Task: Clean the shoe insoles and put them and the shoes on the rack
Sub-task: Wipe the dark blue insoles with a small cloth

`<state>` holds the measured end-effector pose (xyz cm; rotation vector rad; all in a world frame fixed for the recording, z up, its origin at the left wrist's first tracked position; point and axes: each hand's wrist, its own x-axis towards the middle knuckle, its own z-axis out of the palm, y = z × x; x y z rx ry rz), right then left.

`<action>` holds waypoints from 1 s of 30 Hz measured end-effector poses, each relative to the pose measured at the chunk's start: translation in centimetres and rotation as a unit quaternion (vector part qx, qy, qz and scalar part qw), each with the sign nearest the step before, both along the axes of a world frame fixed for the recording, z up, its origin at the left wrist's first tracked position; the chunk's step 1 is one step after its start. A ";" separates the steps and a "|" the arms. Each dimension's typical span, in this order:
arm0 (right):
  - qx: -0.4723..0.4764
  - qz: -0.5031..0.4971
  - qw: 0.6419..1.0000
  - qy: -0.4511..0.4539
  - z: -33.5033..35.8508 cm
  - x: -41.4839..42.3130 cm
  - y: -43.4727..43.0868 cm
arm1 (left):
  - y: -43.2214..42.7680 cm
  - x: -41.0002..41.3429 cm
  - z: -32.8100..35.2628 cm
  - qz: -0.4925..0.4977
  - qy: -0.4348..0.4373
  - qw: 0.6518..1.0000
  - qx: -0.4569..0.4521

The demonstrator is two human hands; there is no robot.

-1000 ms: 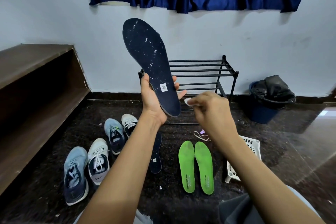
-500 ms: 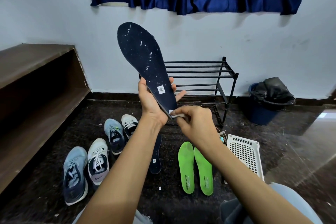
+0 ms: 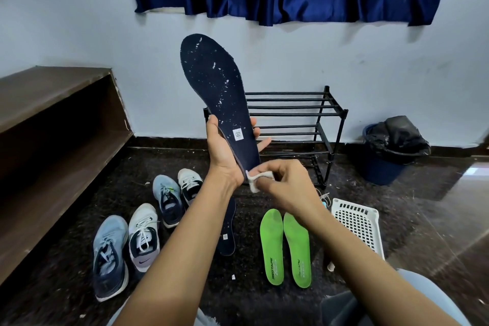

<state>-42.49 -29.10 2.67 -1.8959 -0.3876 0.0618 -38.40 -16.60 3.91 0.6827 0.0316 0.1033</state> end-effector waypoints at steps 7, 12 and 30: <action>-0.050 -0.145 0.957 -0.247 0.5 0.8 -0.5 | -1.0 0.1 0.4 -0.014 0.004 1.000 -0.001; -0.070 -0.114 0.974 -0.181 -0.5 -0.5 1.1 | -1.1 0.3 0.1 -0.015 0.002 1.000 -0.010; 0.072 -0.121 0.976 -0.168 0.7 0.6 1.2 | -3.4 -0.3 -0.3 -0.003 0.047 0.995 0.091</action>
